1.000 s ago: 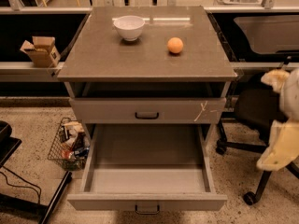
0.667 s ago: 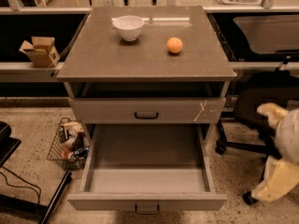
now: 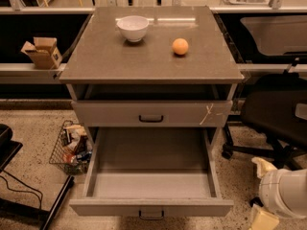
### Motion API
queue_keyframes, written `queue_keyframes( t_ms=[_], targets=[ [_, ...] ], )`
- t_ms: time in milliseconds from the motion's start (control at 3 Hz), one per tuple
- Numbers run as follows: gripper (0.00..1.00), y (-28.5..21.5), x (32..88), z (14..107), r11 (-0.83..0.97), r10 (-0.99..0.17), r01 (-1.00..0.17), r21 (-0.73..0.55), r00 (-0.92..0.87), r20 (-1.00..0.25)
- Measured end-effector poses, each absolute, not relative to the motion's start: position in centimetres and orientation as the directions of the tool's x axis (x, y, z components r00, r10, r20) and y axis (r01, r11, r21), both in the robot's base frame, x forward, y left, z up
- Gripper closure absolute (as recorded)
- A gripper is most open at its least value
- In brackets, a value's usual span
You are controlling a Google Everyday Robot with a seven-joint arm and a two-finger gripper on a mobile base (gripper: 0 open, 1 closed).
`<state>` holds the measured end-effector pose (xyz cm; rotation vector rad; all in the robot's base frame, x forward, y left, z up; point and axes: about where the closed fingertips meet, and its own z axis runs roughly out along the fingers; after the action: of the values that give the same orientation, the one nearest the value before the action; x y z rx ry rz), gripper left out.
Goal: Close middle drawer
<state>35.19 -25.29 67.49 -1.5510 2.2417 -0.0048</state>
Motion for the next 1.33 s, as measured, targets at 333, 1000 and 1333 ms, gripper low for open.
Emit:
queue_keyframes(
  t_ms=[333,1000,1333],
  targets=[
    [0.0,-26.2,36.3,64.5,0.429,-0.881,-0.883,-0.188,-0.363,-0.304],
    [0.0,-25.7,36.3,64.7,0.425,-0.886,-0.882,-0.202,-0.36,-0.292],
    [0.17,-23.3,34.7,60.6,0.397,-0.888,-0.903,-0.165,-0.332,-0.319]
  ],
)
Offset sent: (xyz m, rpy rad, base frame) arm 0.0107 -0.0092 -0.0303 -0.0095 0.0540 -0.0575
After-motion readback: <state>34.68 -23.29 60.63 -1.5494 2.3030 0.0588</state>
